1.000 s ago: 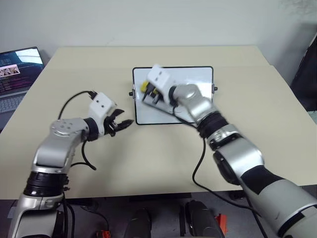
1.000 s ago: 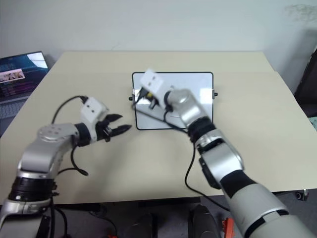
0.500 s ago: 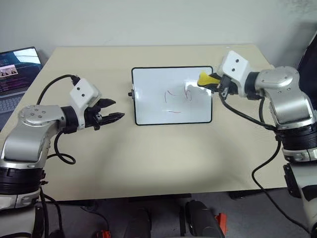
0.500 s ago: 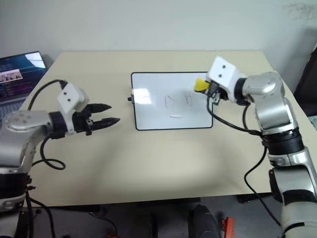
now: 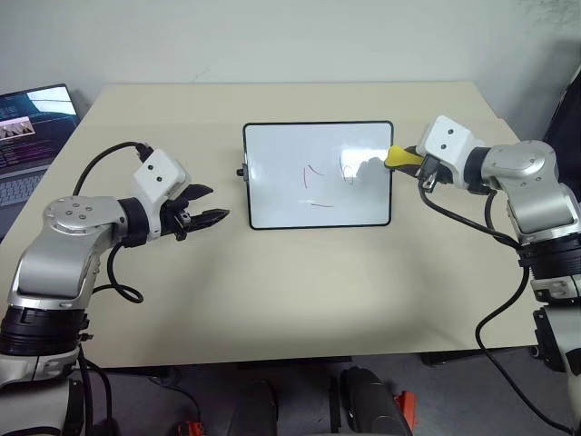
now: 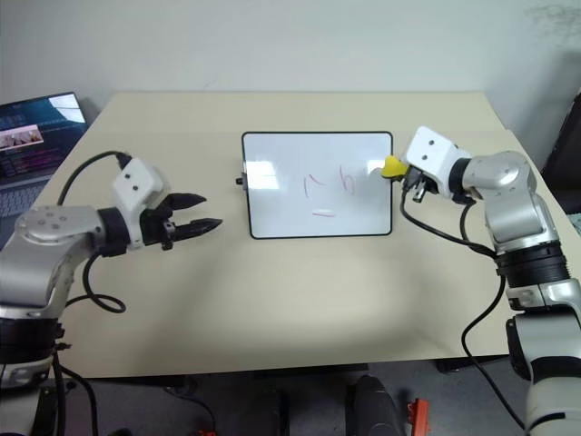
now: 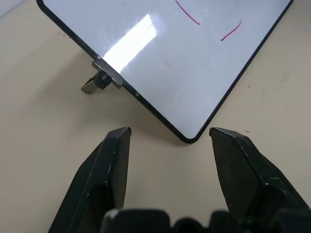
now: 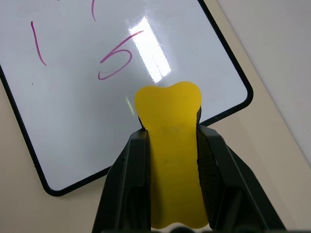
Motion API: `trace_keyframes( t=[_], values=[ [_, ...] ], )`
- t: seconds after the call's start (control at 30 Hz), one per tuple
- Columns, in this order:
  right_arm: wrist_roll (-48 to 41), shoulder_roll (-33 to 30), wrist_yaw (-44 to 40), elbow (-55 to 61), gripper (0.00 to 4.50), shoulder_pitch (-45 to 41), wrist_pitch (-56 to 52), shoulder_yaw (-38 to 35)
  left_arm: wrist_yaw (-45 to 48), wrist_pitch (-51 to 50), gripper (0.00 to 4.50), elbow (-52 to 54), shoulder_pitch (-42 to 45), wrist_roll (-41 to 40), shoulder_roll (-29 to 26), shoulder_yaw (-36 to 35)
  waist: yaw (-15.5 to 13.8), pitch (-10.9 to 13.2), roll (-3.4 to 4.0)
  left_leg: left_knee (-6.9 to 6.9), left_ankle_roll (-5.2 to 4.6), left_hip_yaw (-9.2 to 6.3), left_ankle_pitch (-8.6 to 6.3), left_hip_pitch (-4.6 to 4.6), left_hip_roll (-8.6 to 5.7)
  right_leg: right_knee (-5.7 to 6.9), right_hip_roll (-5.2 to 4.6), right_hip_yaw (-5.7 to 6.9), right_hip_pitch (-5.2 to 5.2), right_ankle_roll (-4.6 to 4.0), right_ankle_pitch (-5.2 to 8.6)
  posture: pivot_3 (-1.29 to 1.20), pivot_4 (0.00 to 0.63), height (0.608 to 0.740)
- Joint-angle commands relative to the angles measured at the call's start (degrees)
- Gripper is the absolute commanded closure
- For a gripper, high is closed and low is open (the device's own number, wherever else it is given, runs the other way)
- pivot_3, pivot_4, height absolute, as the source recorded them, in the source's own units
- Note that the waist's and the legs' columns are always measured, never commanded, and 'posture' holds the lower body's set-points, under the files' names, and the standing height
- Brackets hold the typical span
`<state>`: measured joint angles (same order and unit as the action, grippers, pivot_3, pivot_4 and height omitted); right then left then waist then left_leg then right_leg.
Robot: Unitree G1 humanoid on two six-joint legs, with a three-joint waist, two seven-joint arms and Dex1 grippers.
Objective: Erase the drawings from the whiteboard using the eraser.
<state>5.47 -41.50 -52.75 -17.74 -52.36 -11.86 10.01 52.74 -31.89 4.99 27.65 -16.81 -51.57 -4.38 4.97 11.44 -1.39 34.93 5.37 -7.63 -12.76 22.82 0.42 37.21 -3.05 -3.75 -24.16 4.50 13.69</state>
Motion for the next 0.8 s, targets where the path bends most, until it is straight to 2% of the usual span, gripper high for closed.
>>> trace_keyframes(
  t=[0.03,0.2,0.8],
  values=[
    [-0.9,0.09,1.2,0.93,3.54,-2.1,-0.51,-2.54,-1.01,2.08,1.71,1.6,1.53,0.52,0.07,-1.04,-0.02,0.0,0.0,0.0,0.0,-0.01,0.0,0.0,0.0,0.0,0.0,0.01,0.0,0.0,0.0,0.0,0.15,0.74],
    [-2.37,2.08,4.27,0.83,3.54,-4.08,-4.81,-4.89,-4.73,4.99,1.71,-0.63,5.47,1.36,2.4,-2.2,-0.15,0.0,0.0,0.03,0.0,-0.02,0.0,0.01,0.0,0.0,0.0,0.01,0.0,-0.01,-0.01,0.0,0.15,0.74],
    [-3.9,3.54,6.12,2.42,3.54,-4.45,-6.86,-6.19,-1.57,7.69,1.71,-0.05,7.04,-0.48,3.85,-1.4,-0.07,0.0,0.0,0.03,0.0,-0.01,0.0,0.0,0.0,0.05,0.0,0.01,0.0,-0.02,-0.03,0.0,0.15,0.74]
  ],
)
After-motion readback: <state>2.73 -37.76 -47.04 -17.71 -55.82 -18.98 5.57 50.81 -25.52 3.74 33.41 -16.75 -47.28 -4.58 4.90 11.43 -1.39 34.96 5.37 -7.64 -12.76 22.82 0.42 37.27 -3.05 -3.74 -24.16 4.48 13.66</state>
